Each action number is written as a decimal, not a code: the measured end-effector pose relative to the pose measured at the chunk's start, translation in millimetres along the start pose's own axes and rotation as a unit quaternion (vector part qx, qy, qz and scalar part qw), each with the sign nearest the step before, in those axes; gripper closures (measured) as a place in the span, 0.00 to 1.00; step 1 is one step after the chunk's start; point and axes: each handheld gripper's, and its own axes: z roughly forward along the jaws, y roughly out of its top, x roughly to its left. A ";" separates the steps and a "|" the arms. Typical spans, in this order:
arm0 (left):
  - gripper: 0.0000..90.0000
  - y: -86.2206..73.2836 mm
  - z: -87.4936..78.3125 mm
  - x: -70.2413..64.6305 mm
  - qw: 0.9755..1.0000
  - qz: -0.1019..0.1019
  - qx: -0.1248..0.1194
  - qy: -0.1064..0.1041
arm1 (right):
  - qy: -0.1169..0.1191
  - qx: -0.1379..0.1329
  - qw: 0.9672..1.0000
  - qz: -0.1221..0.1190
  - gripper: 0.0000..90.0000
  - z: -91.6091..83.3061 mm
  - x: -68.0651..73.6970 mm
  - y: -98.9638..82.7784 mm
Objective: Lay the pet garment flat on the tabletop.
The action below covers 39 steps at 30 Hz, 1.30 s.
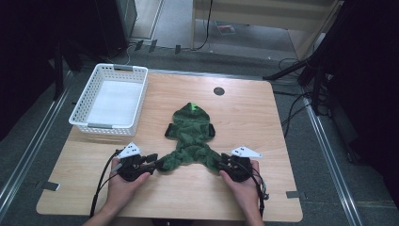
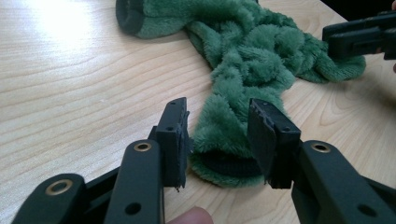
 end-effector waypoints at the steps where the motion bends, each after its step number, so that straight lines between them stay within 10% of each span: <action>1: 0.62 -0.1 -1.6 0.1 1.000 0.003 -0.002 -0.001 | 0.003 -0.007 1.000 0.001 0.65 -3.2 -1.6 -0.1; 5: 0.52 -0.7 -12.6 3.0 0.999 0.014 -0.030 0.013 | 0.005 -0.064 0.998 -0.019 0.35 -22.1 -8.9 1.9; 12: 0.34 2.3 -33.4 19.4 0.997 0.005 -0.068 0.043 | -0.039 -0.077 0.996 -0.021 0.01 -33.0 -13.2 1.4; 22: 0.08 -2.8 -68.5 49.1 0.995 0.000 -0.089 0.048 | -0.067 -0.083 0.994 -0.011 0.00 -56.5 -41.6 -14.2; 39: 0.08 -24.7 -131.8 124.4 0.974 -0.066 -0.123 0.181 | -0.119 -0.085 0.987 0.064 0.00 -80.7 -98.5 -44.4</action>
